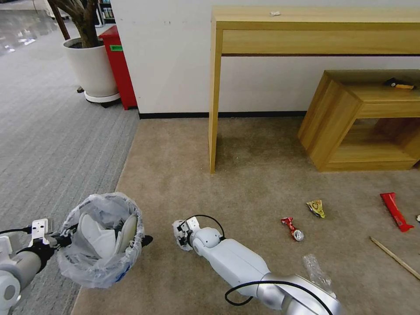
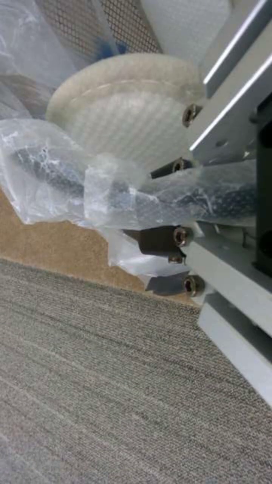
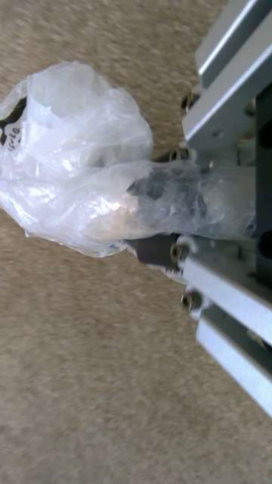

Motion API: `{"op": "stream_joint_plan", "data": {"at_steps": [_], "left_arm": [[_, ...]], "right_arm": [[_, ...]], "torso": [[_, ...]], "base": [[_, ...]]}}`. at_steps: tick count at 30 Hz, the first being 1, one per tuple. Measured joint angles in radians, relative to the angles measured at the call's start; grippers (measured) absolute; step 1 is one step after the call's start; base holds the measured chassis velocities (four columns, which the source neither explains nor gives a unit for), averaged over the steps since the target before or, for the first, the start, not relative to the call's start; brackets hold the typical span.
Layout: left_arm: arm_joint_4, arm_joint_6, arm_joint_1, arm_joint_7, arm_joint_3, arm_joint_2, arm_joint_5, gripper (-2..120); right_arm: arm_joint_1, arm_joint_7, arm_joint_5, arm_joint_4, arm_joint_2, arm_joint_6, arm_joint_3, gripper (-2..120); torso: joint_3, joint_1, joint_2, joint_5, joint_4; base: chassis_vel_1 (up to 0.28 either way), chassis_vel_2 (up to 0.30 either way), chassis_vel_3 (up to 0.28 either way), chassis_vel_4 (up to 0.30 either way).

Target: Pick up the trash bin and place the garbage on the floor into it.

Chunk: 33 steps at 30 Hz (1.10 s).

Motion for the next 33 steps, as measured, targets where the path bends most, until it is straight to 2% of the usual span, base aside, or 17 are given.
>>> {"op": "stream_joint_plan", "data": {"at_steps": [2, 8, 9, 11, 12, 15, 16, 20, 21, 23, 26, 28, 31, 33], "left_arm": [[0.000, 0.000, 0.002, 0.002, 0.000, 0.000, 0.000, 0], [0.000, 0.000, 0.009, 0.009, -0.003, -0.001, 0.000, 0], [0.000, 0.000, 0.010, 0.011, -0.004, -0.001, 0.000, 0], [-0.001, 0.000, 0.011, 0.014, -0.004, 0.001, -0.007, 0], [-0.001, 0.000, 0.011, 0.014, -0.004, 0.001, -0.007, 0], [-0.004, 0.000, 0.011, 0.020, 0.008, 0.003, -0.010, 0], [-0.004, 0.000, 0.011, 0.020, 0.008, 0.003, -0.010, 0], [-0.006, 0.000, 0.007, 0.019, 0.029, 0.003, -0.007, 0], [-0.006, 0.000, 0.007, 0.019, 0.029, 0.003, -0.007, 0], [-0.008, 0.000, 0.004, 0.018, 0.051, 0.008, -0.002, 0], [-0.008, 0.000, -0.002, 0.015, 0.072, 0.012, 0.004, 0], [-0.008, 0.000, -0.006, 0.012, 0.083, 0.012, 0.007, 0], [-0.008, 0.000, -0.020, 0.000, 0.116, 0.012, 0.011, 0], [-0.009, 0.000, -0.022, -0.003, 0.121, 0.012, 0.011, 0]], "right_arm": [[-0.001, 0.008, -0.020, 0.008, -0.001, 0.022, 0.010, 2], [-0.002, 0.007, -0.068, 0.080, -0.023, 0.059, 0.041, 0], [-0.002, 0.006, -0.076, 0.133, -0.051, 0.067, 0.058, 0], [-0.001, -0.028, -0.082, 0.322, -0.143, 0.077, 0.102, 0], [-0.001, -0.028, -0.082, 0.322, -0.143, 0.077, 0.102, 0], [0.010, -0.126, -0.082, 0.565, -0.232, 0.097, 0.146, 0], [0.010, -0.126, -0.082, 0.565, -0.232, 0.097, 0.146, 0], [0.042, -0.234, -0.037, 0.787, -0.289, 0.085, 0.154, 0], [0.042, -0.234, -0.037, 0.787, -0.289, 0.085, 0.154, 0], [0.066, -0.259, 0.020, 0.910, -0.308, 0.055, 0.119, 0], [0.077, -0.261, 0.056, 0.970, -0.317, 0.040, 0.067, 0], [0.080, -0.260, 0.066, 0.989, -0.319, 0.036, 0.037, 0], [0.081, -0.238, 0.086, 1.019, -0.324, 0.027, -0.082, 0], [0.081, -0.234, 0.084, 1.020, -0.328, 0.027, -0.113, 0]], "torso": [[0.000, 0.000, 0.000, 0.0000, 0.0000], [0.000, 0.000, 0.000, 0.0001, 0.0003], [0.000, 0.000, 0.000, 0.0001, 0.0003], [0.000, 0.000, 0.000, -0.0001, -0.0002], [0.000, 0.000, 0.000, -0.0001, -0.0002], [0.000, 0.000, 0.000, 0.0001, -0.0002], [0.000, 0.000, 0.000, 0.0001, -0.0002], [0.000, 0.000, 0.000, 0.0001, -0.0001], [0.000, 0.000, 0.000, 0.0001, -0.0001], [0.000, 0.000, 0.000, 0.0001, 0.0000], [0.000, 0.000, 0.000, 0.0000, 0.0001], [0.000, 0.000, 0.000, 0.0000, 0.0001], [0.000, 0.000, 0.000, 0.0000, 0.0000], [0.000, 0.000, 0.000, 0.0000, 0.0001]], "base": [[0.000, 0.000, 0.000, 0.000], [0.000, 0.000, 0.000, 0.000], [0.000, 0.000, 0.000, 0.000], [0.000, 0.000, 0.000, 0.000], [0.000, 0.000, 0.000, 0.000], [0.000, 0.000, 0.000, 0.000], [0.000, 0.000, 0.000, 0.000], [0.000, 0.000, 0.000, 0.000], [0.000, 0.000, 0.000, 0.000], [0.000, 0.000, 0.000, 0.000], [0.000, 0.000, 0.000, 0.000], [0.000, 0.000, 0.000, 0.000], [0.000, 0.000, 0.000, 0.000], [0.000, 0.000, 0.000, 0.000]]}}
